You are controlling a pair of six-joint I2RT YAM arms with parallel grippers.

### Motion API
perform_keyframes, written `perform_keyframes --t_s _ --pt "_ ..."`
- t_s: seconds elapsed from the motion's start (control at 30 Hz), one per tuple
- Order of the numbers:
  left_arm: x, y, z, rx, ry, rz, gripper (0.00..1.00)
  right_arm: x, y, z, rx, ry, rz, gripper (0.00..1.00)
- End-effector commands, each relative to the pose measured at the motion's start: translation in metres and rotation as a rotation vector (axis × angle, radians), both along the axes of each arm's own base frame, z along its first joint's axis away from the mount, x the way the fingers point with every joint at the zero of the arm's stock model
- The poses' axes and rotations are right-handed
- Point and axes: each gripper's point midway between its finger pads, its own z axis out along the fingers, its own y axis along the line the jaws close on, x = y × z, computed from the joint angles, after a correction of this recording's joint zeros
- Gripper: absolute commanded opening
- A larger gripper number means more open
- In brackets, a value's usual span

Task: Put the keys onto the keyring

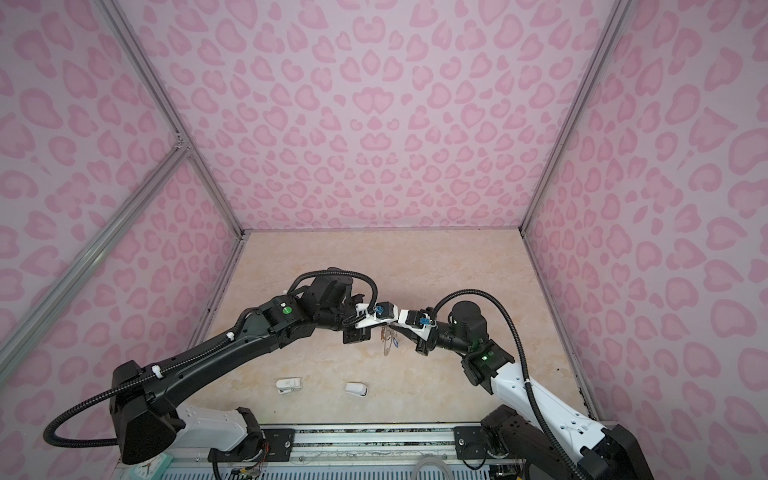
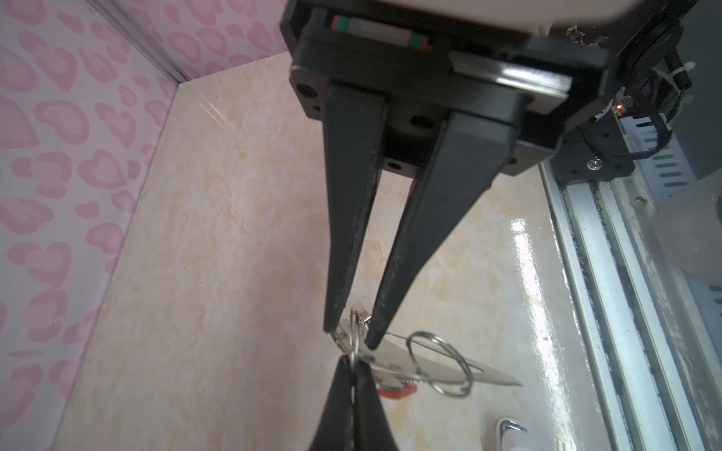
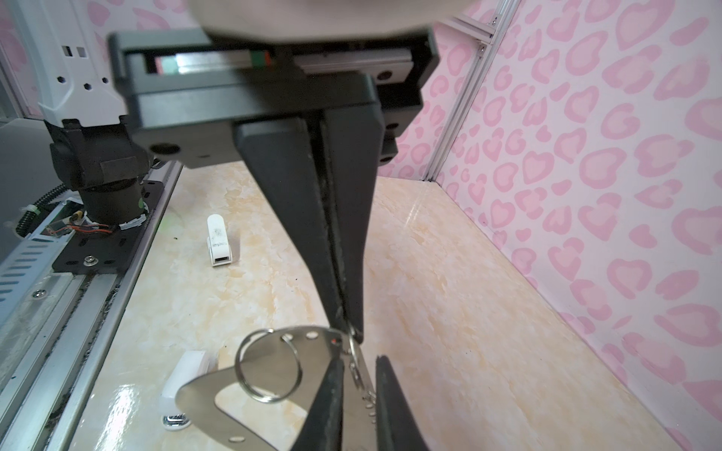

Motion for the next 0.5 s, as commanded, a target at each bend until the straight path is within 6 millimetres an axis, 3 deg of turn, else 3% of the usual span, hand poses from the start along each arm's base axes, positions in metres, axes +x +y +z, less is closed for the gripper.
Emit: perform_keyframes --t_s 0.0,0.2,0.23,0.37,0.47 --pt "0.002 -0.002 0.006 -0.007 -0.023 -0.011 0.04 -0.002 0.003 0.004 0.013 0.002 0.028 0.12" --pt "0.001 -0.003 0.005 -0.004 -0.016 -0.013 0.04 -0.002 0.001 0.005 0.02 -0.005 0.027 0.0" --pt "0.001 -0.004 0.006 -0.01 -0.015 -0.014 0.1 -0.003 0.001 0.005 0.021 -0.006 0.03 0.0" --pt "0.006 -0.004 0.013 -0.083 0.011 0.036 0.56 -0.004 -0.001 0.008 0.045 -0.023 0.033 0.0" --pt "0.007 0.001 0.018 -0.161 0.062 0.035 0.57 -0.006 0.0 0.012 0.071 -0.057 0.044 0.0"
